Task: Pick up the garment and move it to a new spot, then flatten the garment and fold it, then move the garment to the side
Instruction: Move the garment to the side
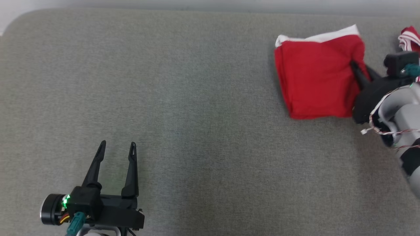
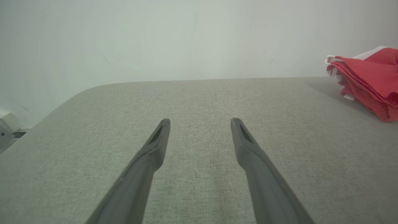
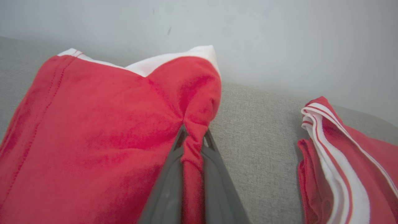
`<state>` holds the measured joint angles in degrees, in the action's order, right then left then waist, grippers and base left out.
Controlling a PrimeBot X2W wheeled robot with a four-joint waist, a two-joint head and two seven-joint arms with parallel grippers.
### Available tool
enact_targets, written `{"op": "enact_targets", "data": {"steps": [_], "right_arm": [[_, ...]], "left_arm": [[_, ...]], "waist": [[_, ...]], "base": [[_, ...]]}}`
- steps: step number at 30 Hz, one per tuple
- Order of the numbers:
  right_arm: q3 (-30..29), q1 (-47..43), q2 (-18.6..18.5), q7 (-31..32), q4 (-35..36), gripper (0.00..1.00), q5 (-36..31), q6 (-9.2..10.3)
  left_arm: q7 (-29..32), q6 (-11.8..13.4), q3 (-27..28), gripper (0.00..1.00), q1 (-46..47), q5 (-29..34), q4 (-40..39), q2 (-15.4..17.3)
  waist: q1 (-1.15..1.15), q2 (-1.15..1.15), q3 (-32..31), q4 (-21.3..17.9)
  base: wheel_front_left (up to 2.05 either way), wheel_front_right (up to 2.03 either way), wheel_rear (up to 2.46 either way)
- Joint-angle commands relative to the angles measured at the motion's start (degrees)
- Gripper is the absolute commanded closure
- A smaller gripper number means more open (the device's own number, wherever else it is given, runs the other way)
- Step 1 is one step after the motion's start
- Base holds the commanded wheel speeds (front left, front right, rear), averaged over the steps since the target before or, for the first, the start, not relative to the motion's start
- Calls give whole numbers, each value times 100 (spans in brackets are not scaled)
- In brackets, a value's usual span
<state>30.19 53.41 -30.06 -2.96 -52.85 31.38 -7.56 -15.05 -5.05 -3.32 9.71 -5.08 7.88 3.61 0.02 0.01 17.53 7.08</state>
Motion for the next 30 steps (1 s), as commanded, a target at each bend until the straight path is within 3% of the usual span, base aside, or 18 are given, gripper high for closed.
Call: {"op": "enact_targets", "data": {"steps": [1, 19, 30], "right_arm": [[99, 185, -264, 90, 172, 100, 158, 19], [583, 1134, -1916, 1061, 1128, 100, 635, 19], [893, 1706, -2670, 1152, 1095, 100, -143, 19]], "left_arm": [[-17, -17, 50, 0, 106, 39, -58, 9], [-16, -81, 160, 0, 334, 211, -565, 319], [-17, -71, 169, 0, 480, 320, -1096, 487]], "waist": [[-2, -1, 337, -249], [-2, -1, 1042, -1061], [-2, -1, 1578, -1264]], "base": [[0, 0, 0], [0, 0, 0], [0, 0, 0]]}}
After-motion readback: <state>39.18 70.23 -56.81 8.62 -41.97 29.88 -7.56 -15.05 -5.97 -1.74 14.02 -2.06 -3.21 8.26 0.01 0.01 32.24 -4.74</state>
